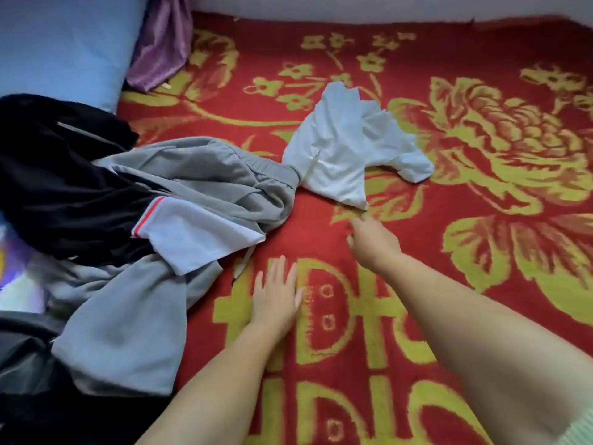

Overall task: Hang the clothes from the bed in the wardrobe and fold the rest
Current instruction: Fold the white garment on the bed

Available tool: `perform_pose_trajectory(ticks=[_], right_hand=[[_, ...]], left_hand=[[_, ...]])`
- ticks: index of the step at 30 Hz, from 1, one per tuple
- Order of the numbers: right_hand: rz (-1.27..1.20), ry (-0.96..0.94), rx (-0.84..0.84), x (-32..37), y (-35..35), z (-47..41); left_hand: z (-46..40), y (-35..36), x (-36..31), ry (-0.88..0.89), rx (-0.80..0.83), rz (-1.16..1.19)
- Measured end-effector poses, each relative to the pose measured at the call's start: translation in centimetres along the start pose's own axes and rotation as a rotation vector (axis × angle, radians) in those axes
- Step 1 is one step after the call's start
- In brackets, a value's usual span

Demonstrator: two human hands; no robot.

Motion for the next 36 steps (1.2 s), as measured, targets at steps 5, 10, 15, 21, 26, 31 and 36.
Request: perform_pose_trajectory(ticks=[5, 10, 15, 21, 26, 31, 36], right_hand=[[-0.037, 0.016, -0.129, -0.7, 2.5, -5.1], [-0.050, 0.080, -0.124, -0.5, 4.5, -9.5], [-0.108, 0.136, -0.164, -1.4, 3.4, -11.1], [-0.098, -0.009, -0.070, -0.4, 4.5, -6.1], [-0.171, 0.009, 0.092, 0.0, 7.6, 2.3], [-0.202, -0.047, 0.322, 0.4, 8.8, 12.3], [-0.428, -0.021, 0.448, 2.3, 7.9, 21.1]], left_hand=[[0.1, 4.4, 0.8, 0.043, -0.264, 0.037], [0.0, 5.7, 0.8, 0.048, -0.331, 0.012], [-0.2, 5.7, 0.8, 0.056, -0.360, -0.003], [-0.6, 5.7, 1.1, 0.040, -0.331, 0.004], [-0.4, 4.9, 1.3, 0.041, -0.182, 0.094], [1.2, 2.0, 0.5, -0.115, 0.033, 0.542], [8.9, 1.1, -4.4, -0.444, 0.389, 1.347]])
Point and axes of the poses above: each hand's wrist, its own z-axis away from the middle knuckle, its own y-axis out of the palm, x = y × z, the point moved 3 cm from there along -z, towards the middle knuckle, and after that the axes turned 2 degrees about -x, right-handed, at the moved point
